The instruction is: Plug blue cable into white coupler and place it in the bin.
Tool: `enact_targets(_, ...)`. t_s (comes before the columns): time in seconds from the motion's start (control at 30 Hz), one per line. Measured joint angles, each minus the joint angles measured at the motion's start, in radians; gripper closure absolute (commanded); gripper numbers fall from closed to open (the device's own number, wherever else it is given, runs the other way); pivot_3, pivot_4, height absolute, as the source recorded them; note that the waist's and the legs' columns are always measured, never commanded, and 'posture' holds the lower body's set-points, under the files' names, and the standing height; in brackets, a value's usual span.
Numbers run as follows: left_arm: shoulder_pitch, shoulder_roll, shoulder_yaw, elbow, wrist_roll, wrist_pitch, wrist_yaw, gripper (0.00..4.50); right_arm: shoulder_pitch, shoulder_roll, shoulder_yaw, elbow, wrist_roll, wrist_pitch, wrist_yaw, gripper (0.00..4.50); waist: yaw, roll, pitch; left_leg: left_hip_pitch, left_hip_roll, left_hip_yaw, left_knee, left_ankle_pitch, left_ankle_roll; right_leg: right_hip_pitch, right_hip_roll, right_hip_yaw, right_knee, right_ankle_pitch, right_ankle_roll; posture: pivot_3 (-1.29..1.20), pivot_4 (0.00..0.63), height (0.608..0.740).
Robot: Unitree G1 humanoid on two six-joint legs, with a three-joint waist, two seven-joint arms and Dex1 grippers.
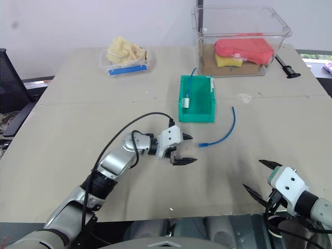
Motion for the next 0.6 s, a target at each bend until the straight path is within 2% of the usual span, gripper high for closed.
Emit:
enact_targets(0.03,-0.020,-0.015,-0.008,0.024,0.016,0.000,0.005,0.84,0.005,-0.001,-0.006,-0.009,0.002,0.003,-0.007,0.00,0.002,0.000,0.000,-0.001,0.000,0.000,0.000,0.000,0.000,0.000,0.000,0.000,0.000,0.000,0.000,0.00,0.150,0.739)
enact_targets(0.2,-0.066,-0.060,-0.028,0.075,0.066,-0.022,0.017,3.19,0.031,-0.008,-0.024,-0.066,0.018,0.010,-0.032,0.00,0.014,0.000,0.000,-0.002,-0.001,-0.001,0.000,0.000,0.000,0.000,-0.001,-0.001,-0.002,-0.001,0.001,0.00,0.150,0.739)
enact_targets(0.23,-0.068,-0.059,-0.028,0.078,0.071,-0.029,0.013,3.81,0.043,-0.009,-0.025,-0.069,0.021,0.013,-0.035,0.00,0.015,0.000,0.000,-0.002,-0.001,-0.002,0.000,0.000,0.000,0.000,-0.001,-0.001,-0.002,-0.001,0.001,0.00,0.150,0.739)
enact_targets(0.3,-0.069,-0.062,-0.027,0.086,0.077,-0.046,0.003,4.40,0.061,-0.009,-0.031,-0.070,0.026,0.029,-0.043,0.00,0.019,0.000,0.000,-0.001,0.000,-0.002,0.000,0.000,0.000,0.000,-0.001,-0.001,-0.001,-0.001,0.001,0.00,0.150,0.739)
enact_targets(0.4,-0.069,-0.063,-0.028,0.093,0.080,-0.066,-0.016,4.40,0.061,-0.006,-0.033,-0.085,0.043,0.059,-0.067,0.00,0.019,0.000,0.000,-0.001,0.000,-0.002,0.000,0.000,0.000,0.000,-0.001,0.000,-0.001,-0.001,0.001,0.00,0.150,0.739)
enact_targets(0.5,-0.048,-0.065,-0.012,0.090,0.043,-0.066,-0.060,4.40,0.030,0.044,-0.029,-0.130,0.130,0.168,-0.134,0.00,0.019,0.000,0.000,-0.001,0.001,-0.003,0.000,0.000,0.000,0.000,-0.001,-0.001,-0.001,-0.001,0.001,0.00,0.150,0.739)
enact_targets(0.6,-0.015,-0.070,0.039,0.039,-0.078,0.083,-0.112,4.40,-0.021,0.108,-0.001,-0.167,0.229,0.279,-0.218,0.00,0.018,0.000,0.000,-0.002,0.002,-0.004,0.000,0.000,0.000,-0.001,-0.001,-0.001,-0.001,-0.001,0.001,0.00,0.150,0.739)
